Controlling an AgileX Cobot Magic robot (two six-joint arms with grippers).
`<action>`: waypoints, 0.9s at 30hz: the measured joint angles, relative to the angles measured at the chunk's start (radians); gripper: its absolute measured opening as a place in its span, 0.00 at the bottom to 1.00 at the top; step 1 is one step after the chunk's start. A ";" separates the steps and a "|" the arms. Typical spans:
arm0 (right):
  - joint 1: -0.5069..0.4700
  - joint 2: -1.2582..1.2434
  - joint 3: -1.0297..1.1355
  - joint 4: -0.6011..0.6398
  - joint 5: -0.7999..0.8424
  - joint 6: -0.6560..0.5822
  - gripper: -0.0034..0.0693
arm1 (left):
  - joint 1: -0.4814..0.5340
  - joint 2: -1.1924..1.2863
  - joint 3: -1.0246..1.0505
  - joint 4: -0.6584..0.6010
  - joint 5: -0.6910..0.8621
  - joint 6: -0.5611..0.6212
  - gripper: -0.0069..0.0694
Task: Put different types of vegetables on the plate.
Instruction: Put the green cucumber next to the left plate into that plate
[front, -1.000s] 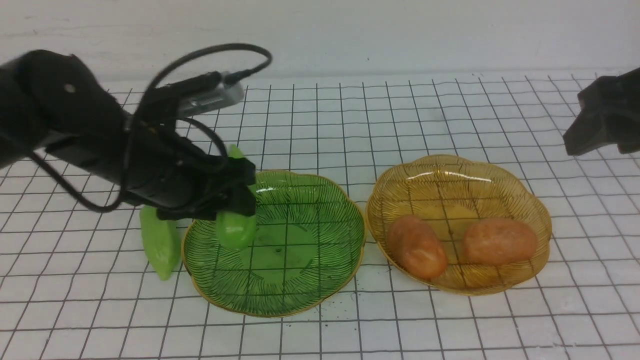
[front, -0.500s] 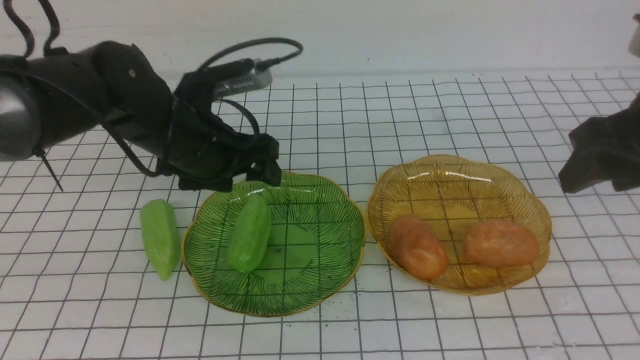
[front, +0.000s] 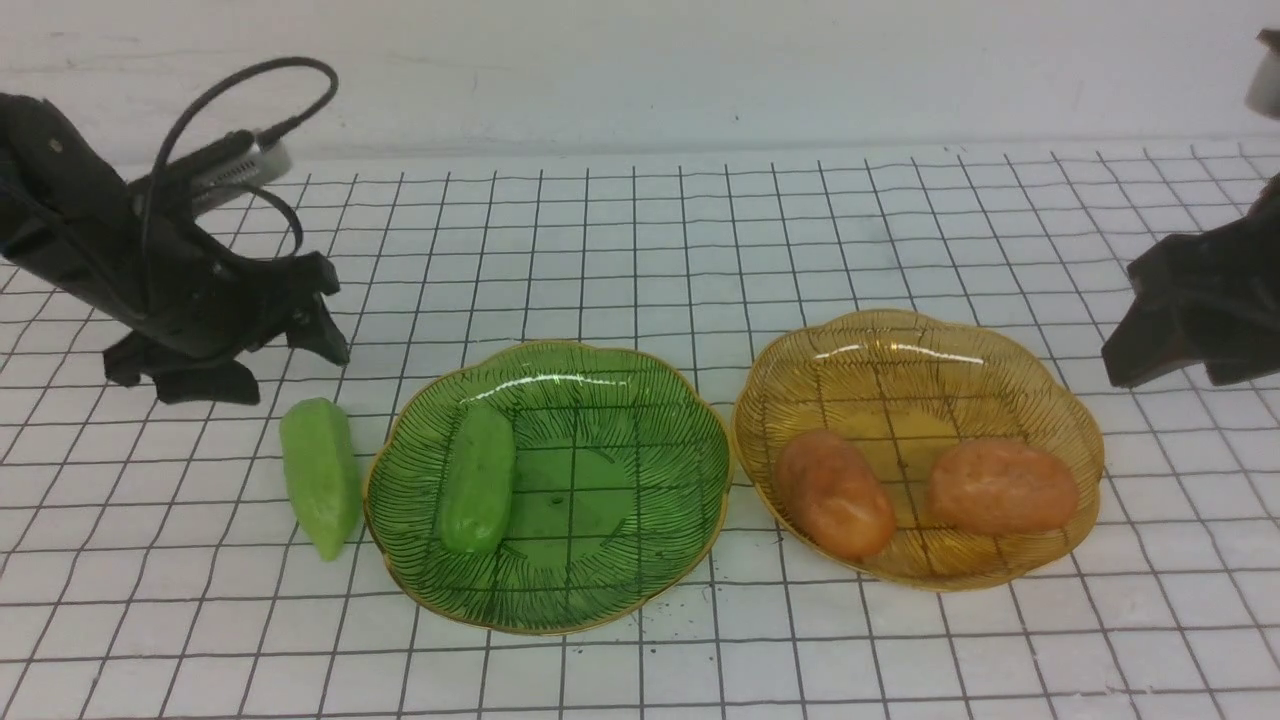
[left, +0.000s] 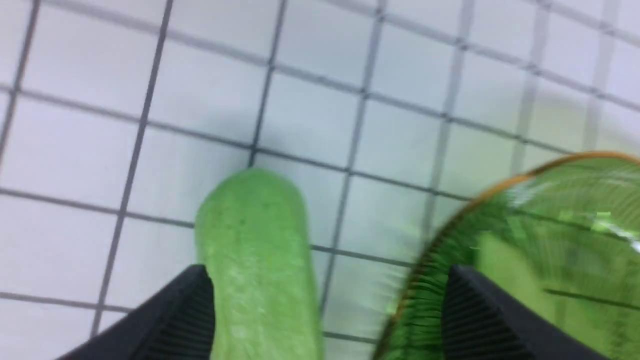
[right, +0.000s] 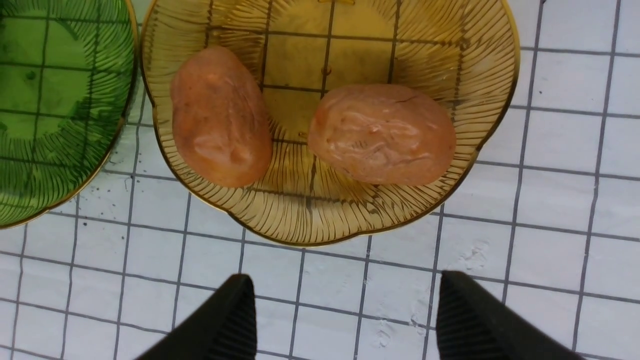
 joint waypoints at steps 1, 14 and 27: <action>0.000 0.000 0.000 0.000 0.000 0.000 0.66 | 0.000 0.029 0.000 -0.004 0.000 0.000 0.81; 0.000 0.000 0.000 0.000 -0.001 -0.004 0.66 | 0.000 0.121 -0.051 0.034 0.011 0.042 0.59; 0.000 0.000 0.000 0.002 -0.001 -0.004 0.66 | -0.116 0.051 -0.186 -0.070 0.209 0.127 0.59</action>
